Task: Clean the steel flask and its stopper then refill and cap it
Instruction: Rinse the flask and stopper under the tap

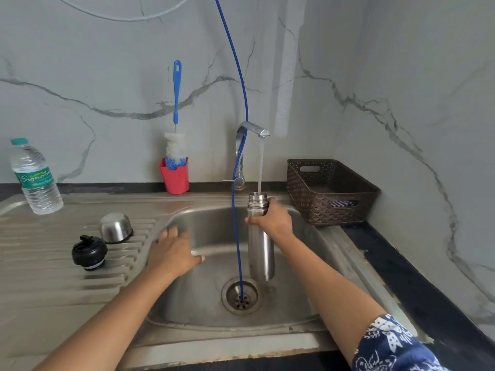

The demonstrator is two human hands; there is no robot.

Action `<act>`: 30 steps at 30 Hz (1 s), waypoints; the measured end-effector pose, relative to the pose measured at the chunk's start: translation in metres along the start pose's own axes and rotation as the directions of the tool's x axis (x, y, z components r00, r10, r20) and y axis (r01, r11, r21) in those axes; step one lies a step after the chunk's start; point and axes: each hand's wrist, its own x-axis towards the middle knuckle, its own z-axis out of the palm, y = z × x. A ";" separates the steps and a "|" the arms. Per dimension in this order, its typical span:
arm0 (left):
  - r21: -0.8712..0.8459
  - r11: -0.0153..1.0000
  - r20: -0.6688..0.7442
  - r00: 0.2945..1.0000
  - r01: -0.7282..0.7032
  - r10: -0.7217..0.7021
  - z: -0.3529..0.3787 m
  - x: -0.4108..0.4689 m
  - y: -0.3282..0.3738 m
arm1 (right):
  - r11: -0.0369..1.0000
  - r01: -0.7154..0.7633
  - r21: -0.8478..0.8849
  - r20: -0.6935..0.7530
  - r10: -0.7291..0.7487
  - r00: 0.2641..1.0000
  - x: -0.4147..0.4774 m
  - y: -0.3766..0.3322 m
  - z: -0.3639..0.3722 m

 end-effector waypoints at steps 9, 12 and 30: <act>0.141 0.979 0.071 0.985 0.147 -0.158 0.014 -0.006 -0.004 | 1.000 -0.001 -0.028 -0.034 0.000 0.999 0.002 -0.007 -0.005; 0.118 0.982 0.077 0.984 0.148 -0.158 0.015 -0.006 -0.008 | 1.000 -0.007 0.001 -0.056 0.007 0.998 0.005 -0.005 -0.005; 0.135 0.982 0.097 0.985 0.130 -0.143 0.013 -0.008 -0.008 | 0.992 -0.041 -0.118 0.082 0.051 0.995 0.018 0.003 -0.012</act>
